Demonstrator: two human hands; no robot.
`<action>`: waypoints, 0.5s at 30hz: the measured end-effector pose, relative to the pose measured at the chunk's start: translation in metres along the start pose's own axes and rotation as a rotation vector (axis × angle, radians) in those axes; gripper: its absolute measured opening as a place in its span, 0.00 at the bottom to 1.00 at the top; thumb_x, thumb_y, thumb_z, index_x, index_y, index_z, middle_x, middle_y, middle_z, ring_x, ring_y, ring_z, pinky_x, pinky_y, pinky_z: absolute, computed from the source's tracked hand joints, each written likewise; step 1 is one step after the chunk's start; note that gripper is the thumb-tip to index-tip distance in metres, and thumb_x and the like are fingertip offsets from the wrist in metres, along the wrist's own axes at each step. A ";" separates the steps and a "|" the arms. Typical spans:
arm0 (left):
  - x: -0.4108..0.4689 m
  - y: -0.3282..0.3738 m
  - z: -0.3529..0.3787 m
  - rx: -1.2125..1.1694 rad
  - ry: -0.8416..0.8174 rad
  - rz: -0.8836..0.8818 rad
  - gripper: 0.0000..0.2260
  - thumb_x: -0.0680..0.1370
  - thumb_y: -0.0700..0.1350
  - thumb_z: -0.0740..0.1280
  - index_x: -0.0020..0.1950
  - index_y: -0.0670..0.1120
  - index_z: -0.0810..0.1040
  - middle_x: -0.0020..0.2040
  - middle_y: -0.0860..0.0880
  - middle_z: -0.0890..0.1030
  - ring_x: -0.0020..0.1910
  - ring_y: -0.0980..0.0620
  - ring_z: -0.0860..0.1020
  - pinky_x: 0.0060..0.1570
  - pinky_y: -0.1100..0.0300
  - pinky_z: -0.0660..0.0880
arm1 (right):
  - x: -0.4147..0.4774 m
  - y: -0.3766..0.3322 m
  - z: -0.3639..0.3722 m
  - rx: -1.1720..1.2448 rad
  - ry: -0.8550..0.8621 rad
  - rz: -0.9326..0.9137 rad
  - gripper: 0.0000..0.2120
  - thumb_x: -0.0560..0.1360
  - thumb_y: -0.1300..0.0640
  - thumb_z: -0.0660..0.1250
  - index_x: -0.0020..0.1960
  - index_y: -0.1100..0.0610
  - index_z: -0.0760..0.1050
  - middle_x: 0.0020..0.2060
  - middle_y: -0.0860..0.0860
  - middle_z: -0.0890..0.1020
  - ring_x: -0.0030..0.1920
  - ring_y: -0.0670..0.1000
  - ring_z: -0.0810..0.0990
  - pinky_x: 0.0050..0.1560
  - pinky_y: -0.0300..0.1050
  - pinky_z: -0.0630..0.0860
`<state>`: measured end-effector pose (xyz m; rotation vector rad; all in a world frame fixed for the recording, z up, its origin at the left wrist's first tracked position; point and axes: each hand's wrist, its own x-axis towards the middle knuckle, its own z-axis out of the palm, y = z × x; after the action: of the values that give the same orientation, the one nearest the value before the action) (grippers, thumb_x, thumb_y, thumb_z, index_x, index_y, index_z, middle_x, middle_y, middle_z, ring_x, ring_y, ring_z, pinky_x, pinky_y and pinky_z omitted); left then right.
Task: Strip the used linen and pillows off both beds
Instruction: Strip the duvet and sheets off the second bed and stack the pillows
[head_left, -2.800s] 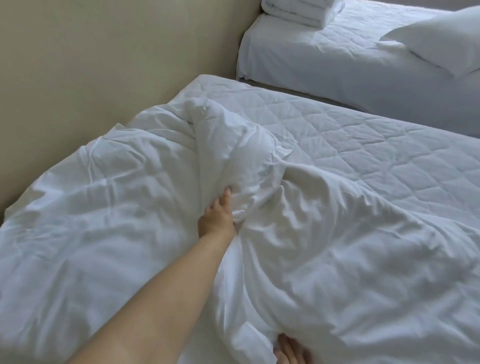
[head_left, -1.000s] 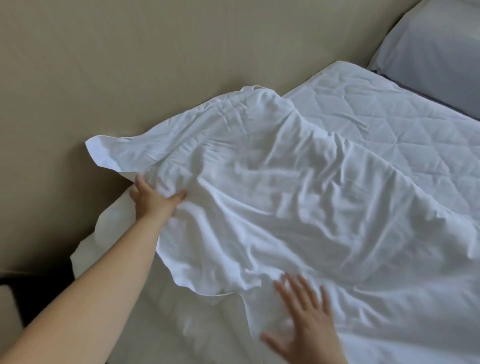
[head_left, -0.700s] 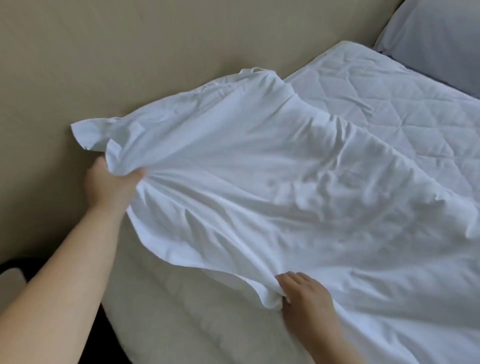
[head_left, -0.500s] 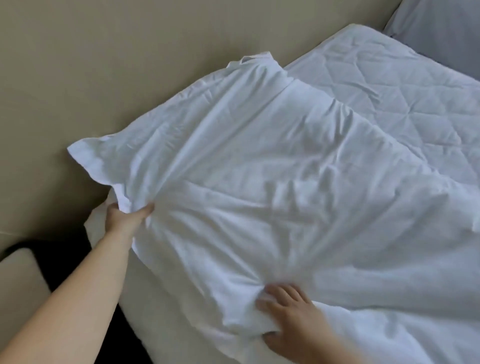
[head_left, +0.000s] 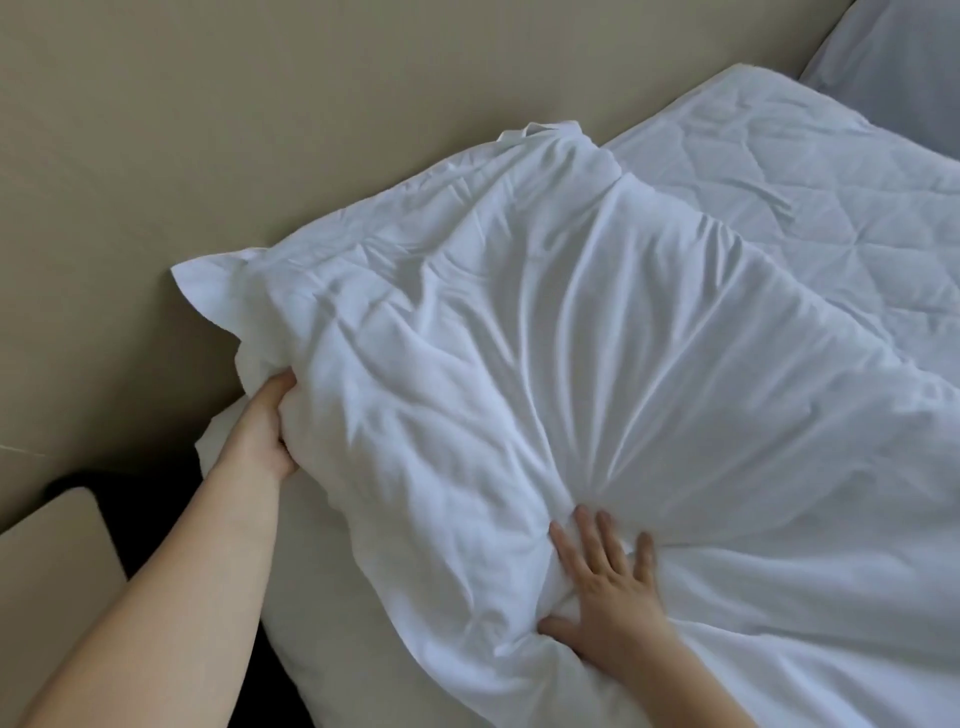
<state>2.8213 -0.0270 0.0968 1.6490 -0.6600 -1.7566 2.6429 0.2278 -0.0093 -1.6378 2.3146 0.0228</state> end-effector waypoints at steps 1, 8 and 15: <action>-0.007 0.005 0.003 0.003 -0.022 0.051 0.09 0.78 0.49 0.61 0.43 0.51 0.79 0.31 0.54 0.83 0.42 0.53 0.78 0.40 0.58 0.75 | -0.002 0.001 -0.001 0.015 -0.003 0.011 0.42 0.52 0.31 0.48 0.61 0.49 0.67 0.54 0.52 0.83 0.62 0.57 0.66 0.72 0.54 0.36; -0.114 0.048 0.091 0.013 -0.336 0.488 0.07 0.73 0.38 0.67 0.41 0.48 0.81 0.33 0.56 0.84 0.34 0.58 0.82 0.34 0.64 0.79 | -0.047 -0.001 -0.029 0.276 0.028 0.095 0.30 0.58 0.39 0.49 0.57 0.49 0.65 0.46 0.42 0.84 0.45 0.43 0.84 0.69 0.42 0.59; -0.327 -0.042 0.208 0.539 -1.130 1.184 0.12 0.62 0.43 0.74 0.43 0.52 0.80 0.34 0.66 0.80 0.39 0.73 0.77 0.40 0.79 0.70 | -0.168 0.033 -0.065 0.934 0.702 0.372 0.31 0.63 0.47 0.59 0.63 0.27 0.56 0.63 0.23 0.62 0.61 0.30 0.67 0.58 0.15 0.55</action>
<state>2.6149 0.2292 0.3061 0.0542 -2.1591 -1.3985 2.6475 0.3817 0.0907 -0.7708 2.3934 -1.4967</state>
